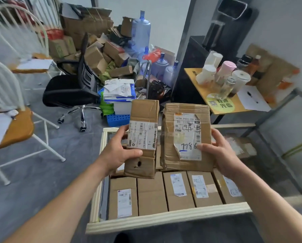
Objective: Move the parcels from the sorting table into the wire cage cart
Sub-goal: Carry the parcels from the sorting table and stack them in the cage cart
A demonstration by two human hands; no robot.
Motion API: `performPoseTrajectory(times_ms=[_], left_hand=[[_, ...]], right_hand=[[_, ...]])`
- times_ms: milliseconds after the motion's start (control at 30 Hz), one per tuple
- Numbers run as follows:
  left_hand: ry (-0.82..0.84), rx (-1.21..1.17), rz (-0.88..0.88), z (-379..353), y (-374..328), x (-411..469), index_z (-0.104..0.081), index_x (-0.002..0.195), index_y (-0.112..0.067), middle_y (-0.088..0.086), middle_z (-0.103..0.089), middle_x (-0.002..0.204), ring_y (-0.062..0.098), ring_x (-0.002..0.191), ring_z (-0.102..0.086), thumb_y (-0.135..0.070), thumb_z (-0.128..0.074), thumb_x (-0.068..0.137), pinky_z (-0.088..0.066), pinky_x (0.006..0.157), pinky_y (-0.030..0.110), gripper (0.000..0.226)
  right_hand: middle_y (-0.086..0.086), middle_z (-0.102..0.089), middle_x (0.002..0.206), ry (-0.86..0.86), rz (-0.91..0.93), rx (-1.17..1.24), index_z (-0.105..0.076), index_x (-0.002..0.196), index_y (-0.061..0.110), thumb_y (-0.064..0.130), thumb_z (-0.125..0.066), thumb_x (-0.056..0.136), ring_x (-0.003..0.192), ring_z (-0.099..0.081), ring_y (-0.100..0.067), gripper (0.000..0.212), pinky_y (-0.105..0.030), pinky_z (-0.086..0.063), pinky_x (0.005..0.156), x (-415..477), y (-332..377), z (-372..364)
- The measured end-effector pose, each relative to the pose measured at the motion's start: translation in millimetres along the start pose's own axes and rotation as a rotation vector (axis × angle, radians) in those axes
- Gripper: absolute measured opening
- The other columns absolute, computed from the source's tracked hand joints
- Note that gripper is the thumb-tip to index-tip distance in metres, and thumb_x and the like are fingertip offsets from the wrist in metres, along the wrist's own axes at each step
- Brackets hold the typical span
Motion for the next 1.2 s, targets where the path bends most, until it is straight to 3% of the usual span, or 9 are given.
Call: performPoseTrajectory(times_ms=[67,167,267,367,500,700,867,1067,1200], left_hand=[[0.003,0.008,0.019,17.3,13.0,2.1,-0.053,0.128,-0.041,-0.003,-0.068,0.119,0.014,0.112,-0.066,-0.037,-0.088,0.050,-0.054,0.097,0.041,0.086],[-0.002,0.009,0.065,34.0,30.9,1.2,-0.051,0.124,-0.044,-0.003,-0.066,0.120,0.004,0.104,-0.067,-0.041,-0.086,0.047,-0.056,0.088,0.031,0.085],[-0.004,0.021,0.137,42.0,56.9,-2.3,-0.052,0.121,-0.042,-0.005,-0.067,0.114,0.003,0.101,-0.067,-0.029,-0.088,0.053,-0.056,0.085,0.026,0.079],[-0.029,0.027,0.227,45.3,92.4,-6.6,-0.054,0.116,-0.046,-0.011,-0.068,0.109,0.007,0.101,-0.068,-0.025,-0.087,0.056,-0.055,0.091,0.032,0.072],[-0.065,0.039,0.354,41.4,144.2,-12.9,-0.055,0.110,-0.056,-0.012,-0.069,0.110,0.010,0.108,-0.066,-0.043,-0.086,0.046,-0.053,0.099,0.041,0.073],[-0.098,0.059,0.544,25.5,216.2,-22.9,-0.049,0.125,-0.044,-0.013,-0.066,0.114,0.011,0.107,-0.066,-0.025,-0.087,0.055,-0.053,0.100,0.044,0.081],[-0.101,0.075,0.668,9.4,271.0,-26.2,-0.040,0.141,-0.036,-0.019,-0.060,0.120,0.004,0.111,-0.059,-0.013,-0.088,0.070,-0.050,0.089,0.027,0.089],[-0.080,0.115,0.772,-2.9,320.9,-21.7,-0.032,0.152,-0.031,-0.011,-0.056,0.135,0.017,0.124,-0.056,-0.014,-0.087,0.073,-0.046,0.106,0.046,0.098],[-0.066,0.115,0.809,-8.1,335.7,-20.1,-0.030,0.154,-0.030,-0.010,-0.055,0.137,0.016,0.121,-0.056,-0.011,-0.086,0.074,-0.047,0.102,0.038,0.099]], right_hand=[[-0.008,-0.075,0.111,-0.007,-0.026,0.007,-0.050,0.132,0.034,0.024,-0.080,0.067,0.100,-0.073,-0.035,0.072,-0.058,-0.059,0.084,5.3,-8.4,-16.0],[-0.007,-0.075,0.111,-0.010,-0.069,-0.006,-0.047,0.137,0.030,0.023,-0.081,0.067,0.101,-0.073,-0.033,0.078,-0.055,-0.059,0.085,14.7,-25.3,-31.7],[-0.006,-0.076,0.108,0.002,-0.130,-0.004,-0.051,0.130,0.032,0.014,-0.084,0.071,0.100,-0.073,-0.033,0.070,-0.055,-0.060,0.085,26.3,-46.5,-41.1],[-0.009,-0.075,0.111,0.024,-0.204,-0.004,-0.052,0.130,0.029,0.012,-0.083,0.071,0.103,-0.072,-0.035,0.070,-0.056,-0.059,0.086,41.9,-79.0,-45.1],[-0.011,-0.074,0.114,0.065,-0.317,-0.025,-0.049,0.137,0.029,0.019,-0.078,0.070,0.104,-0.071,-0.037,0.074,-0.065,-0.055,0.090,65.0,-136.2,-47.0],[-0.006,-0.076,0.109,0.125,-0.455,-0.073,-0.056,0.122,0.043,0.012,-0.080,0.078,0.101,-0.072,-0.034,0.059,-0.063,-0.055,0.091,90.6,-215.7,-57.8],[0.001,-0.077,0.102,0.152,-0.560,-0.061,-0.052,0.128,0.044,0.024,-0.077,0.066,0.093,-0.074,-0.024,0.069,-0.048,-0.059,0.078,105.6,-269.3,-68.9],[-0.003,-0.077,0.102,0.164,-0.633,-0.082,-0.052,0.129,0.038,0.007,-0.075,0.085,0.095,-0.074,-0.028,0.058,-0.057,-0.058,0.087,111.9,-326.4,-77.2],[-0.003,-0.077,0.105,0.181,-0.670,-0.069,-0.052,0.127,0.040,0.022,-0.081,0.067,0.092,-0.075,-0.025,0.069,-0.047,-0.062,0.074,108.3,-345.6,-83.8]])
Point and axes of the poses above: each hand's wrist, its own x-axis towards the middle knuckle, its own z-axis out of the back of the hand, y = z × x, the point moved 3 cm from there along x, towards the middle knuckle
